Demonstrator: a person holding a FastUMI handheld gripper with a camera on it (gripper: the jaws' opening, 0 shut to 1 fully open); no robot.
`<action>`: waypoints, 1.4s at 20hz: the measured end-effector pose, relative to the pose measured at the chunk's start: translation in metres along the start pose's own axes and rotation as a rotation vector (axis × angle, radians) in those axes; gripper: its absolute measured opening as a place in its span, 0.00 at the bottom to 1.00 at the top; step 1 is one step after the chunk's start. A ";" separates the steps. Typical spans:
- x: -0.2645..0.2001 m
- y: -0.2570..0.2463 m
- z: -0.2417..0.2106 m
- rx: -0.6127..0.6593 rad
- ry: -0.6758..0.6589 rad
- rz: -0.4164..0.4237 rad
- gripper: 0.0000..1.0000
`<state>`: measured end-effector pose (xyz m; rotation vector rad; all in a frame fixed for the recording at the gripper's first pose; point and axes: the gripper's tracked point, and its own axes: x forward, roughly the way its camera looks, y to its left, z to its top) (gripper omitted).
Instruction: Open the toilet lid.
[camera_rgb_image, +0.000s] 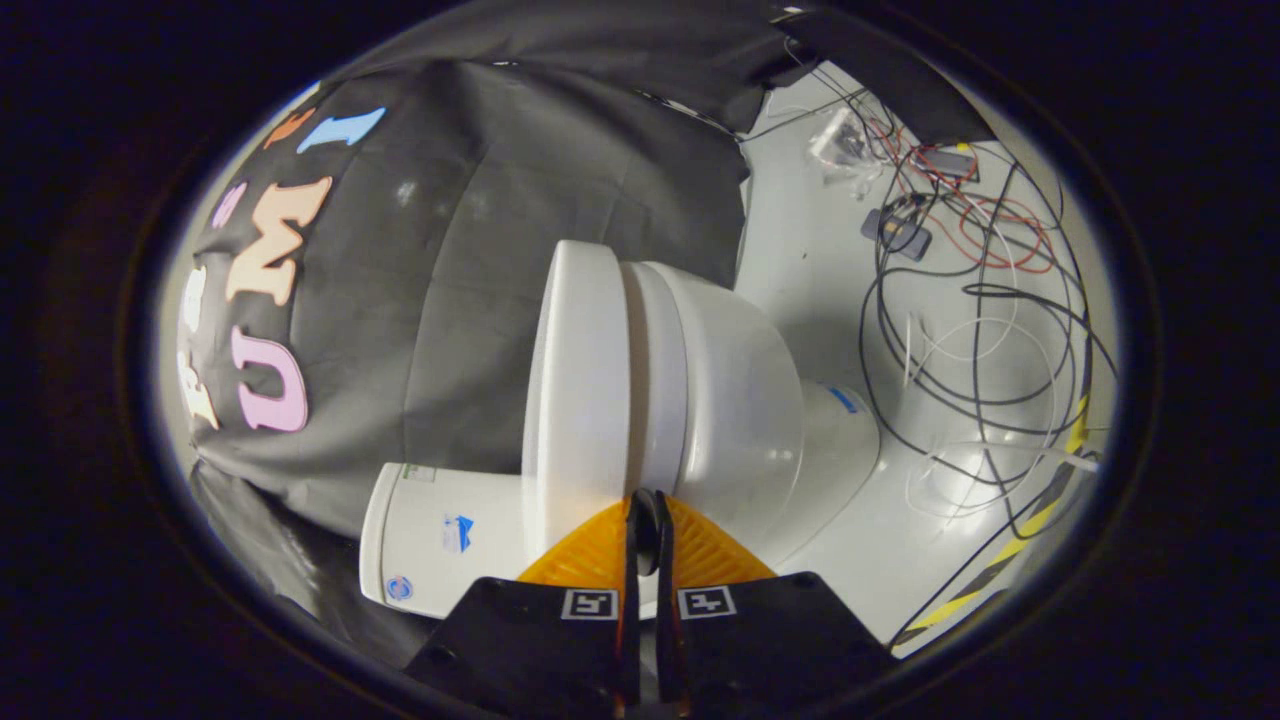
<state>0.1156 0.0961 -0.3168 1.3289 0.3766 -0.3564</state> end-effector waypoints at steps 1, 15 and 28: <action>0.000 0.003 0.000 0.018 -0.007 -0.004 0.06; -0.031 0.049 0.012 -0.054 -0.072 -0.111 0.00; -0.059 0.139 0.005 -0.273 -0.146 -0.110 0.00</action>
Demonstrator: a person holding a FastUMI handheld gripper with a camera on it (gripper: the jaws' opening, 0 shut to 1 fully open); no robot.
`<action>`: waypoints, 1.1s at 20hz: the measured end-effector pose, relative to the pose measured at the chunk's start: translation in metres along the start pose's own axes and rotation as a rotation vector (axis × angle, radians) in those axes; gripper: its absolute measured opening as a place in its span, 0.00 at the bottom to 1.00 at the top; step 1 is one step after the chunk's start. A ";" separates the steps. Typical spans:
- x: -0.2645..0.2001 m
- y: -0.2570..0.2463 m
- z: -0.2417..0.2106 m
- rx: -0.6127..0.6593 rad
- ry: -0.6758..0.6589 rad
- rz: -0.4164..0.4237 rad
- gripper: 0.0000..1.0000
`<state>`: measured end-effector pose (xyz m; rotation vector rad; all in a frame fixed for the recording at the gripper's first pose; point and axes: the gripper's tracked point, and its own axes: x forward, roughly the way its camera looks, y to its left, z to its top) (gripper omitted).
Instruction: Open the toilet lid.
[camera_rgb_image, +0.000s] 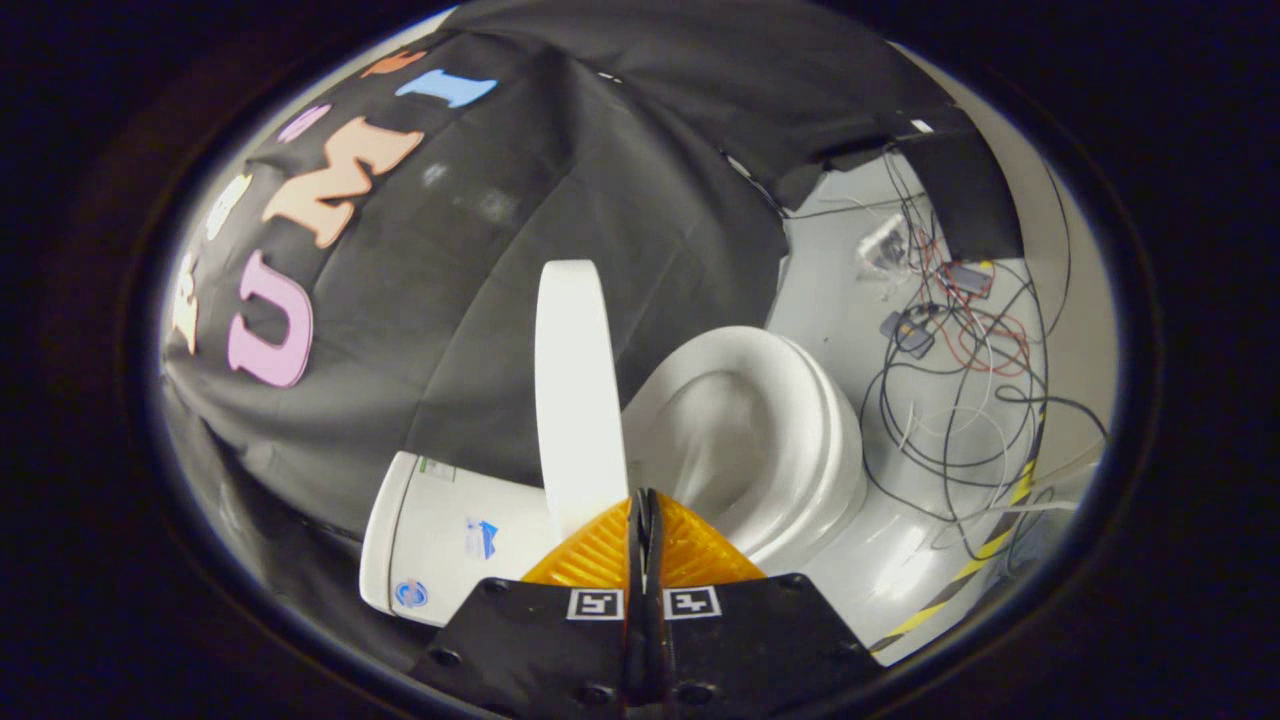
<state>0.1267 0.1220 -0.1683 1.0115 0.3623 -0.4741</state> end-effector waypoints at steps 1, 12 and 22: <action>-0.003 0.007 0.001 -0.012 -0.002 0.002 0.00; -0.020 0.059 -0.002 -0.135 -0.001 -0.002 0.01; -0.024 0.090 -0.010 -0.195 -0.007 0.025 0.01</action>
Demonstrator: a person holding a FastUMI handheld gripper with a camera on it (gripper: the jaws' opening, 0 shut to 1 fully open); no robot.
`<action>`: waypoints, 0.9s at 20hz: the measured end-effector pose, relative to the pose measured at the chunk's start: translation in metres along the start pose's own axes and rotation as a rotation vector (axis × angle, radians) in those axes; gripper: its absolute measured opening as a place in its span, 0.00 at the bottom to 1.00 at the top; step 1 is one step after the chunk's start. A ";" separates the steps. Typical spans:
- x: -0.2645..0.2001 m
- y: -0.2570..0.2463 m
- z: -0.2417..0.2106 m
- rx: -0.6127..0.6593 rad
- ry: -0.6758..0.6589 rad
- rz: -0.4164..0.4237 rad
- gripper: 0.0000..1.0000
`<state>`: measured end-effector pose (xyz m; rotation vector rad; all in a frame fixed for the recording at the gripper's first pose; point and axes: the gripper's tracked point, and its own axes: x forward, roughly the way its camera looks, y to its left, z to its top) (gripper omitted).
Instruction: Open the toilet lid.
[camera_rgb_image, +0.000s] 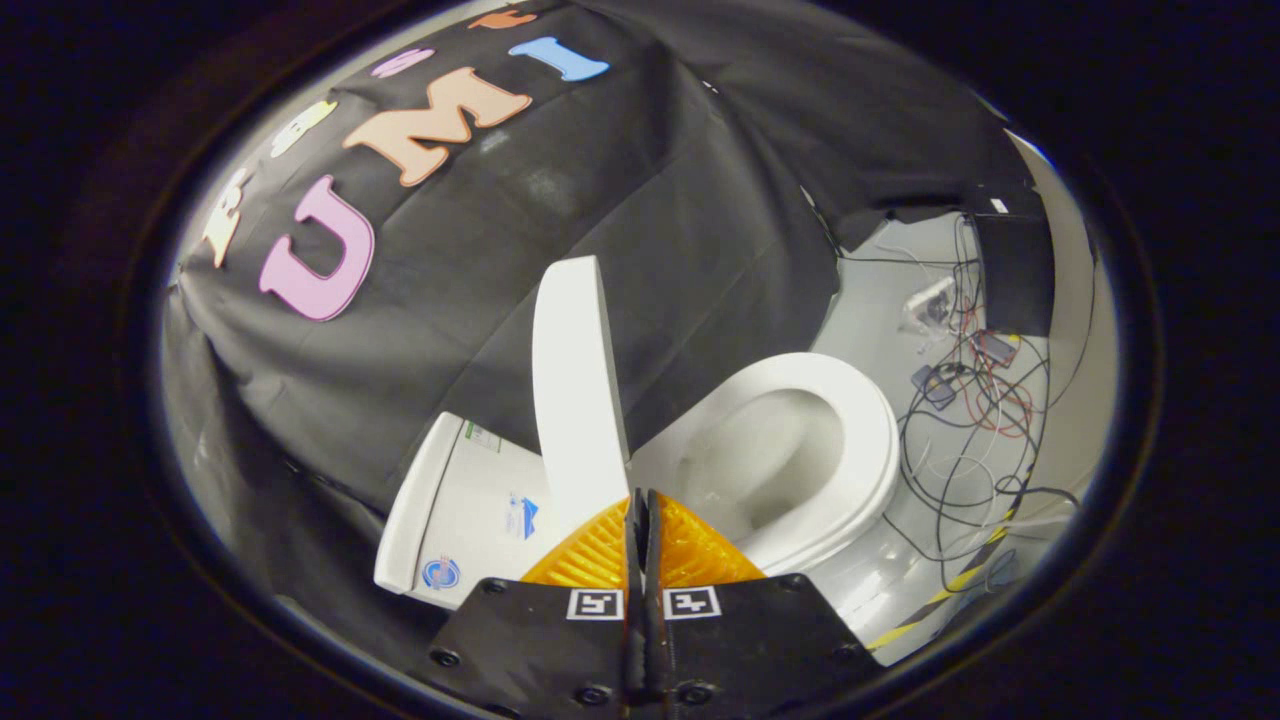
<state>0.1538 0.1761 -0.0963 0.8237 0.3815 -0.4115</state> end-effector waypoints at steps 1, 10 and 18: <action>-0.001 0.003 0.000 -0.018 0.001 0.002 0.01; -0.006 0.039 -0.004 -0.129 -0.010 0.024 0.00; -0.008 0.074 -0.012 -0.267 -0.013 0.035 0.01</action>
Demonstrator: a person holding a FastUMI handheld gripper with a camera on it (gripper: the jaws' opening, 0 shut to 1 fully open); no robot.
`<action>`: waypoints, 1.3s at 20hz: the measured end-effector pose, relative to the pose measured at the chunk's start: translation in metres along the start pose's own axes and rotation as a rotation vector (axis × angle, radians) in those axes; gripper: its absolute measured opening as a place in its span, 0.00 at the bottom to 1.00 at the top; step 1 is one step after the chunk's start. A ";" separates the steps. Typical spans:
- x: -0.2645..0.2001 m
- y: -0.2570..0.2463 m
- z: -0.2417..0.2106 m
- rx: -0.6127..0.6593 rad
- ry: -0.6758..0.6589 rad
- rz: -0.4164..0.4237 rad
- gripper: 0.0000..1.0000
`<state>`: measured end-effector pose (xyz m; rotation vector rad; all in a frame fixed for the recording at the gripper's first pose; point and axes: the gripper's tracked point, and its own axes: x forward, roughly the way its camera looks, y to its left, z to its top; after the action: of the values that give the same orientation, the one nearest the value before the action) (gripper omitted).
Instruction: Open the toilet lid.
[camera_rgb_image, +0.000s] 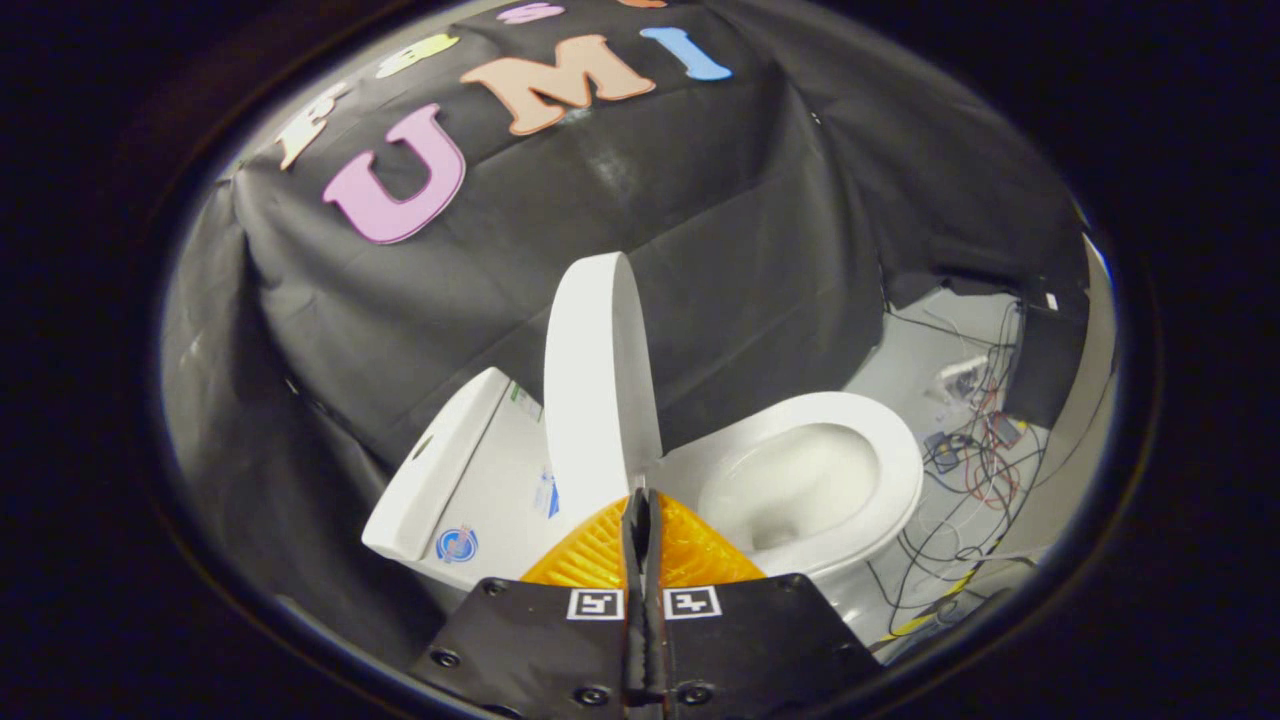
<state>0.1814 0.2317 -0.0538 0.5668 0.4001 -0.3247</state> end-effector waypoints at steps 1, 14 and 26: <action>0.000 0.005 0.000 -0.010 -0.004 0.002 0.01; 0.008 0.078 -0.006 -0.151 -0.037 0.088 0.00; 0.019 0.143 -0.030 -0.295 -0.083 0.028 0.01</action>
<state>0.2473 0.3596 -0.0206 0.2694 0.3517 -0.2555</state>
